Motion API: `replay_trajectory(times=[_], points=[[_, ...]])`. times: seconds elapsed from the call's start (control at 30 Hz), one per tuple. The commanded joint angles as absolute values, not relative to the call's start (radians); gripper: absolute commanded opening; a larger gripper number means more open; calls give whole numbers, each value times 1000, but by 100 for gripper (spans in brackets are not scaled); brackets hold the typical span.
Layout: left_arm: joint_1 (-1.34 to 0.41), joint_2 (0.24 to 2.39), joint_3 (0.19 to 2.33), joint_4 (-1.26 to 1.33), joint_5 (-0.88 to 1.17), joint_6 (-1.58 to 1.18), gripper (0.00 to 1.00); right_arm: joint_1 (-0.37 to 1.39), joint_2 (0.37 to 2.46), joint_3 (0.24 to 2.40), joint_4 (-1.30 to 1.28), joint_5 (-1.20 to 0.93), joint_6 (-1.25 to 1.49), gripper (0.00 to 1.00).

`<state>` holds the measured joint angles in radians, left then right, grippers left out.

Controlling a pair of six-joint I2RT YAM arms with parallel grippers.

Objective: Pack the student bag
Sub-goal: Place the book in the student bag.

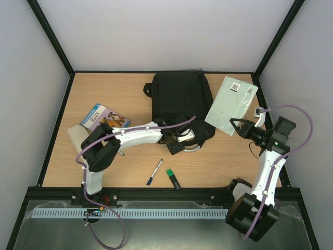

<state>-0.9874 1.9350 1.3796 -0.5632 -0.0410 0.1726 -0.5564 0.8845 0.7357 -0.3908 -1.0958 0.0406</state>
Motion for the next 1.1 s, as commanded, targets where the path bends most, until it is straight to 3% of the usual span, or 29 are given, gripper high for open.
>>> replay_trajectory(times=[0.0,0.63,0.8,0.9,1.0,1.07], points=[[-962,1837,1368,-561,-2,204,70,-561,877,778,-348,-1200,7,1],[-917,1920,1341,-554,51,217,63,-560,879,781,-354,-1204,2,1],[-921,1971,1363,-543,-77,196,56,-559,882,784,-359,-1206,0,1],[-915,1989,1383,-528,-114,154,44,-560,882,785,-360,-1205,0,1],[-912,1978,1385,-506,-136,130,18,-559,884,784,-360,-1203,0,1],[-911,1952,1379,-491,-146,124,8,-560,885,783,-360,-1203,0,1]])
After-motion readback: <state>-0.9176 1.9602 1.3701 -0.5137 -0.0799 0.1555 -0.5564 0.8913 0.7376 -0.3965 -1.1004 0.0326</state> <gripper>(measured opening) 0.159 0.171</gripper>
